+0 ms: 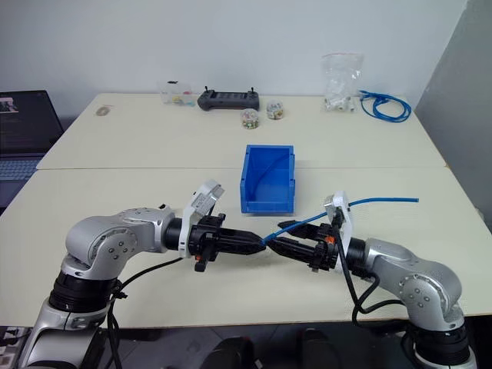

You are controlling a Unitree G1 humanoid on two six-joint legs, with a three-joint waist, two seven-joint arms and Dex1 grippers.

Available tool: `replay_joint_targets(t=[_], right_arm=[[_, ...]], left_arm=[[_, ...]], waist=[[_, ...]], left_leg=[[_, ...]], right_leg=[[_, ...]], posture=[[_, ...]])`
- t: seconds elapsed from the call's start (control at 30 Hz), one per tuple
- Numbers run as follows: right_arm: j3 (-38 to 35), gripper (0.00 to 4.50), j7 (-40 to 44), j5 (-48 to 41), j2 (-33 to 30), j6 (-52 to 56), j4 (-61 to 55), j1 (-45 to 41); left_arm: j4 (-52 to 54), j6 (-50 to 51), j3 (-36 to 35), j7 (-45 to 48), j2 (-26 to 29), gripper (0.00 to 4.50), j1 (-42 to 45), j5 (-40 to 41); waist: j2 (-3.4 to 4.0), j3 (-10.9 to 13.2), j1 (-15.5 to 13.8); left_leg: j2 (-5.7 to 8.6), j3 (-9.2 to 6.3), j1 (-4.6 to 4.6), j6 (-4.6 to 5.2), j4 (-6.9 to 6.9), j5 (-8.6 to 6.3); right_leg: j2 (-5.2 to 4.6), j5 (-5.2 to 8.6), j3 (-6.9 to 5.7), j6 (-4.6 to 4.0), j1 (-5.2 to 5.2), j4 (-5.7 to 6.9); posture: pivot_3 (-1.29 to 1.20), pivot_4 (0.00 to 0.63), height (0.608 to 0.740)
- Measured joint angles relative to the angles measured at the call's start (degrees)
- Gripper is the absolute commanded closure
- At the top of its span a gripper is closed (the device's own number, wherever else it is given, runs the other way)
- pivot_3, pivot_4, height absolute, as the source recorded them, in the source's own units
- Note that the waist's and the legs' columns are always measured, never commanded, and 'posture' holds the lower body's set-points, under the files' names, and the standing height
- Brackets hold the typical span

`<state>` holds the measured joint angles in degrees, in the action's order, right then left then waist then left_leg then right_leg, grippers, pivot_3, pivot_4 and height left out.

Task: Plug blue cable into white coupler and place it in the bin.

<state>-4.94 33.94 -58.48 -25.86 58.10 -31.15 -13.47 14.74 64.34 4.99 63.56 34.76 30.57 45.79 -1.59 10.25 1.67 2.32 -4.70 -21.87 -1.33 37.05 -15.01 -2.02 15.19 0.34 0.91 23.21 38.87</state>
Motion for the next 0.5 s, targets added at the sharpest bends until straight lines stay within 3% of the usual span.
replay_joint_targets(t=[0.17,0.43,0.5], right_arm=[[0.5,2.5,-1.2,-2.4,0.1,0.1,0.0,0.0],[1.6,4.35,-2.4,-4.0,-0.5,0.2,0.0,-0.4],[1.6,4.36,-2.5,-4.2,-0.7,0.2,0.0,-0.6]], left_arm=[[0.1,0.1,0.0,-0.9,0.0,4.26,0.1,1.2],[0.2,0.4,0.0,-3.0,-0.3,4.26,0.4,3.1],[0.2,0.4,0.0,-3.3,-0.3,4.26,0.4,3.4]], waist=[[0.0,0.0,0.0],[0.0,0.0,0.0],[0.0,0.0,0.0]], left_leg=[[0.0,0.0,0.0,0.0,0.0,0.0],[0.0,0.01,0.0,0.0,0.0,0.0],[0.0,0.01,0.0,0.0,0.0,0.0]], right_leg=[[0.0,0.0,0.0,0.0,0.0,0.0],[0.0,0.01,0.0,0.02,0.0,0.0],[0.0,0.01,0.0,0.02,0.0,0.0]], posture=[[0.0,0.15,0.74],[0.0,0.15,0.74],[0.0,0.15,0.74]])
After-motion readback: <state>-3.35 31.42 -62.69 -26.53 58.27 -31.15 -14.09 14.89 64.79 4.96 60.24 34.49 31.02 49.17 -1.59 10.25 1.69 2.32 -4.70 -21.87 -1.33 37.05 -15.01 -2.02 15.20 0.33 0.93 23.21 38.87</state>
